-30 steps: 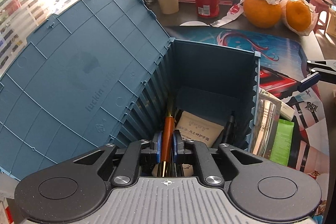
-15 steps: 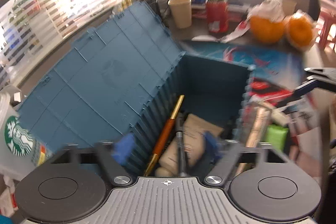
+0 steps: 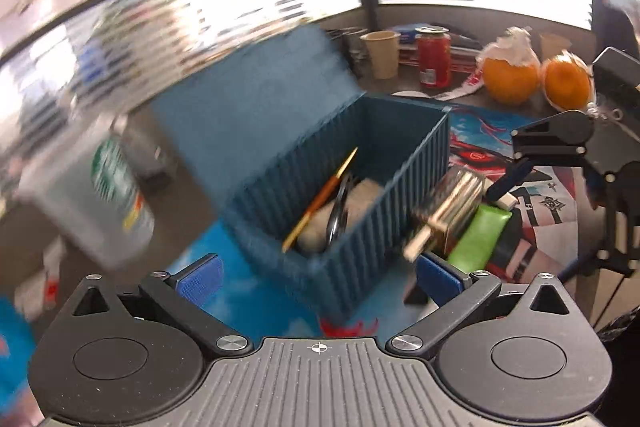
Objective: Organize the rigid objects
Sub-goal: 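Withdraw the left gripper from the box while the right gripper moves to the green tube, then close the right gripper on the green tube and lift it, then carry the green tube with the right gripper down into the box, then release the green tube inside the box by opening the right gripper, then move the right gripper to the white lighter and close on it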
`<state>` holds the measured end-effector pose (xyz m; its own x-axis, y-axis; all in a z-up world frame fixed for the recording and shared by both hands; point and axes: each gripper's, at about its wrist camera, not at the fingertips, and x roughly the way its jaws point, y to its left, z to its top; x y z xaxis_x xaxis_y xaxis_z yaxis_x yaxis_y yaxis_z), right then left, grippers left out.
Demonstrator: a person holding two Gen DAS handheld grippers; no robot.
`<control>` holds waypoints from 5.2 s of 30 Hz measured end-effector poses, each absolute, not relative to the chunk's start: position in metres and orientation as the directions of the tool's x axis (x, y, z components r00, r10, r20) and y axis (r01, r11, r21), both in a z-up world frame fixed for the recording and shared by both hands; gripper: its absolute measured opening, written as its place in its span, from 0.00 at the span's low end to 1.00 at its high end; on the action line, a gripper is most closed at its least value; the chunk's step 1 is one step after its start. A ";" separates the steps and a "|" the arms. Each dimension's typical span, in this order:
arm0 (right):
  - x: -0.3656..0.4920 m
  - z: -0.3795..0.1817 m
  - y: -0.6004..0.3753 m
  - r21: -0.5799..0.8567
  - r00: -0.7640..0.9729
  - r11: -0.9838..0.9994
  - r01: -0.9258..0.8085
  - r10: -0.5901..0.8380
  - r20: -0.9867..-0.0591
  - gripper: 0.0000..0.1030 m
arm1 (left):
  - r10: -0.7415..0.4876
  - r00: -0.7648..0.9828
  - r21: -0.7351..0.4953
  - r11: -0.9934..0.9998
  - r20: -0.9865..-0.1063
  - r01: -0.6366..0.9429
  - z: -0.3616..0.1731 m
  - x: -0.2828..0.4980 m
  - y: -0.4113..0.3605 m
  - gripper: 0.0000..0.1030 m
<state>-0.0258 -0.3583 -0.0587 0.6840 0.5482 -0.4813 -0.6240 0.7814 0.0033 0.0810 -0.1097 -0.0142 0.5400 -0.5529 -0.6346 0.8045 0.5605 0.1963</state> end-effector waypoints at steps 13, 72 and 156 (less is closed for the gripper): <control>0.005 -0.071 -0.340 -0.030 0.591 0.743 -0.668 0.507 -0.628 0.91 | -0.415 0.654 -0.019 0.852 -0.632 0.523 -0.061 0.089 -0.013 1.00; 0.035 0.044 -0.285 -0.555 0.722 0.521 -0.649 0.192 -0.664 0.31 | -0.349 0.696 -0.003 0.895 -0.628 0.446 -0.104 0.086 -0.010 1.00; -0.010 -0.084 -0.363 -0.001 0.798 0.998 0.057 -0.046 -0.601 0.53 | -0.401 0.688 -0.073 0.888 -0.605 0.453 -0.101 0.088 -0.001 1.00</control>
<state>-0.0100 -0.3628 -0.0842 0.7978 -0.0462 -0.6011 0.0573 0.9984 -0.0005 0.0879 -0.0013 -0.1011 0.6880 -0.4007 -0.6050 0.4533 0.8884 -0.0729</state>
